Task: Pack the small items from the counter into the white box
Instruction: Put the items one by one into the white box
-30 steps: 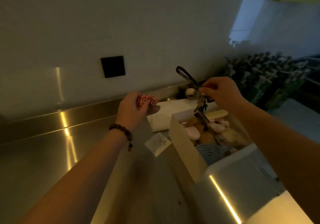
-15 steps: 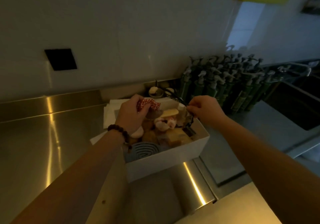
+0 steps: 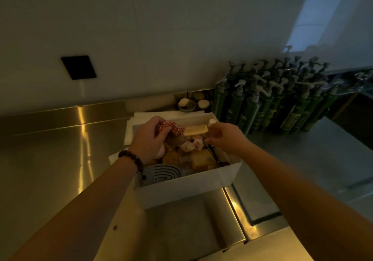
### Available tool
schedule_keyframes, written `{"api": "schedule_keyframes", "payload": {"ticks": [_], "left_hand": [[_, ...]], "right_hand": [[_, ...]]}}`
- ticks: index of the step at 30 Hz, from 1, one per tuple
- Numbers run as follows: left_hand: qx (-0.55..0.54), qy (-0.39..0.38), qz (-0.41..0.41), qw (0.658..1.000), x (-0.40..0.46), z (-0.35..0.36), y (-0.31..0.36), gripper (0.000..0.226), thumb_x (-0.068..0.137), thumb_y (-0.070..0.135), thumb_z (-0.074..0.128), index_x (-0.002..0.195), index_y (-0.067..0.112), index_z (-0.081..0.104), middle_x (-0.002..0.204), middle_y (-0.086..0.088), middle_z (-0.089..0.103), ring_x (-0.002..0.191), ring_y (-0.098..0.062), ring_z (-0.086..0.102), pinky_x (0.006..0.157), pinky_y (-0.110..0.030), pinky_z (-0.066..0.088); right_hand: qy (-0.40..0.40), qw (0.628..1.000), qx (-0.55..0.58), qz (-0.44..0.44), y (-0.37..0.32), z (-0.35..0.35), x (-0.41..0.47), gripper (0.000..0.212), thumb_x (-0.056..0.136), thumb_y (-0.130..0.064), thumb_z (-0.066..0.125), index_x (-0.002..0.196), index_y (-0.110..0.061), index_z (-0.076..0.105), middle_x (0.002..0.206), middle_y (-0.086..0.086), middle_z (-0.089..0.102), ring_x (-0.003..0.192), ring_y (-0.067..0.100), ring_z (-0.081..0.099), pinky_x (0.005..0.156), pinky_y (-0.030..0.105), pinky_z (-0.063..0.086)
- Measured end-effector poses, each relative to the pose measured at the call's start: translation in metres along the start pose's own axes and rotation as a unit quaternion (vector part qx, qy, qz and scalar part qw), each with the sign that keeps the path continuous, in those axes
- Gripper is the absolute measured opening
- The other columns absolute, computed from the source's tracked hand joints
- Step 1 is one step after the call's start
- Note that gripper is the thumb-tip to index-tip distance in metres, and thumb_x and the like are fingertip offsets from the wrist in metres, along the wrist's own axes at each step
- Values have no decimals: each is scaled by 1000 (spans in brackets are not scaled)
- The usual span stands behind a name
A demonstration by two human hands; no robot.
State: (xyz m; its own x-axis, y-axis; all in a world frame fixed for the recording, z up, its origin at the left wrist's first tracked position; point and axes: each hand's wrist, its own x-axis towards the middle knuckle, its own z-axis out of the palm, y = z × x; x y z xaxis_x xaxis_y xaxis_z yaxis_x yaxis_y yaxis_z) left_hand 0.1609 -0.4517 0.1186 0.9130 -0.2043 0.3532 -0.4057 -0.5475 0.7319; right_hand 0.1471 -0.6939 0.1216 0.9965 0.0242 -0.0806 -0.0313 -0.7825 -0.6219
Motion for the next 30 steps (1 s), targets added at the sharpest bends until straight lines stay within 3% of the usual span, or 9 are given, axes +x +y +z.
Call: {"api": "schedule_keyframes", "payload": {"ticks": [3,5,9,12,16,18,21,25,30], "left_hand": [[-39,-29,8,999,0,-5,6,2,92,18,54,93,16,56,82,11,56,75,0,52,63,-6,39],[-65,-40,6,997,2,-8,10,5,93,15,53,93,12,57,84,3,58,77,-6,54,64,-10,41],[-109,-49,-10,993,4,-14,11,13,89,14,59,102,11,58,95,-1,60,86,-9,58,74,-21,48],[-97,-96,0,991,2,-19,6,40,79,14,72,115,22,55,107,13,56,95,4,55,79,-10,46],[-58,-92,3,994,6,-17,1,17,80,16,71,97,14,68,90,4,66,82,-1,59,73,-20,48],[-49,-72,-12,996,10,-14,-1,10,82,19,69,90,12,71,84,0,68,81,-11,62,74,-26,50],[-77,-84,-45,993,12,-4,-2,2,83,19,68,83,17,69,81,2,68,78,-8,62,68,-17,49],[-44,-198,-111,973,12,25,-5,6,83,23,68,78,25,65,87,7,63,82,-9,60,66,-18,49],[54,-275,-92,955,9,57,-10,10,80,29,71,72,28,66,71,14,59,68,0,53,55,-10,36]], "right_hand": [[-57,993,86,-63,-32,10,-4,60,79,-34,72,132,-28,46,114,-13,53,100,0,51,65,9,42],[-91,983,128,-90,-49,20,-5,57,78,-29,74,129,-29,49,110,-16,54,93,-7,52,58,4,43],[-122,971,184,-88,-59,28,-4,29,80,-28,72,107,-29,61,98,-6,69,81,4,66,66,16,54],[-139,969,196,-63,-58,25,-4,32,79,-34,72,107,-27,58,95,-5,69,79,3,68,63,16,54],[-111,972,203,-39,-50,19,-5,30,79,-40,70,103,-26,58,95,-6,67,76,2,67,59,15,52],[-76,979,184,-36,-44,13,-6,26,80,-49,66,96,-29,60,90,-8,67,78,3,65,62,18,51],[-60,984,168,-11,-31,4,-5,24,81,-53,62,90,-30,61,89,-6,67,78,5,65,60,17,50],[-77,994,75,22,-12,-3,1,12,86,-43,62,90,-32,58,84,-13,59,72,-1,59,47,8,43],[-111,991,-76,20,6,10,4,15,85,-39,64,83,-33,49,79,-16,48,69,-2,48,54,12,34]]}}
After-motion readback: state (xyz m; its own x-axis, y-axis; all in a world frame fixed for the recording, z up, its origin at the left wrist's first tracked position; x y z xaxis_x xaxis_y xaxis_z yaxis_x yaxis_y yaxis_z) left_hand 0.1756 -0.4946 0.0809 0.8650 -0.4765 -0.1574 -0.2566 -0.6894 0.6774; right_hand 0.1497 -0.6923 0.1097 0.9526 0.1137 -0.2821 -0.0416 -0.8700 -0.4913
